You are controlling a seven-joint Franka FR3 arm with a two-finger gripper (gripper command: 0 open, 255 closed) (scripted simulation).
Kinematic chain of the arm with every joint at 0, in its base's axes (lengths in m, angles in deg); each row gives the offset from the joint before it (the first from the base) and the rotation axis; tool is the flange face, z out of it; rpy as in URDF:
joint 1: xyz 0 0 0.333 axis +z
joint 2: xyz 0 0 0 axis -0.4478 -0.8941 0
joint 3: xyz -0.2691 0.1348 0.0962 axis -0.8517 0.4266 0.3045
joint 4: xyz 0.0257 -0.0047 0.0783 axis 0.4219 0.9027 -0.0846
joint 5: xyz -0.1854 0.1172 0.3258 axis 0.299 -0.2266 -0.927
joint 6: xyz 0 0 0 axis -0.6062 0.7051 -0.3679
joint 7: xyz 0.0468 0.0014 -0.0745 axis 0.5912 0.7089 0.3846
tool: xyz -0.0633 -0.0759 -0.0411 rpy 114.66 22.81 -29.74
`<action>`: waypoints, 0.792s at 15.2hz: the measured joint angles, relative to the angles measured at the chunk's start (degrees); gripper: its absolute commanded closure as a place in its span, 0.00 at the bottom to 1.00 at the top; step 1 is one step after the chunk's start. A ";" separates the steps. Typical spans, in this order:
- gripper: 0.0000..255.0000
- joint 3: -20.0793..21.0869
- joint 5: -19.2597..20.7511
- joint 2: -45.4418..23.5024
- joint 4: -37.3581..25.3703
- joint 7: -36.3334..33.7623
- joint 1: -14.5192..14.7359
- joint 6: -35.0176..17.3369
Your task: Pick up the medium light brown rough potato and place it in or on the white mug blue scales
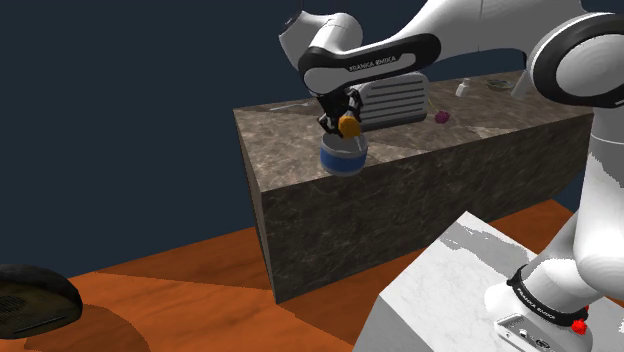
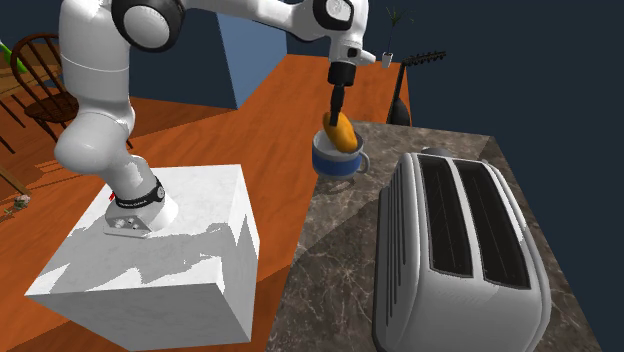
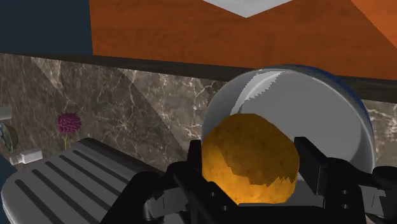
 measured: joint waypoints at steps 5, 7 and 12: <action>1.00 -0.30 0.26 -0.57 1.36 -0.68 -0.42 -1.53; 1.00 -0.31 0.27 -0.61 1.42 -0.71 -0.43 -1.61; 0.00 -0.32 0.28 -0.59 1.48 -0.72 -0.45 -1.66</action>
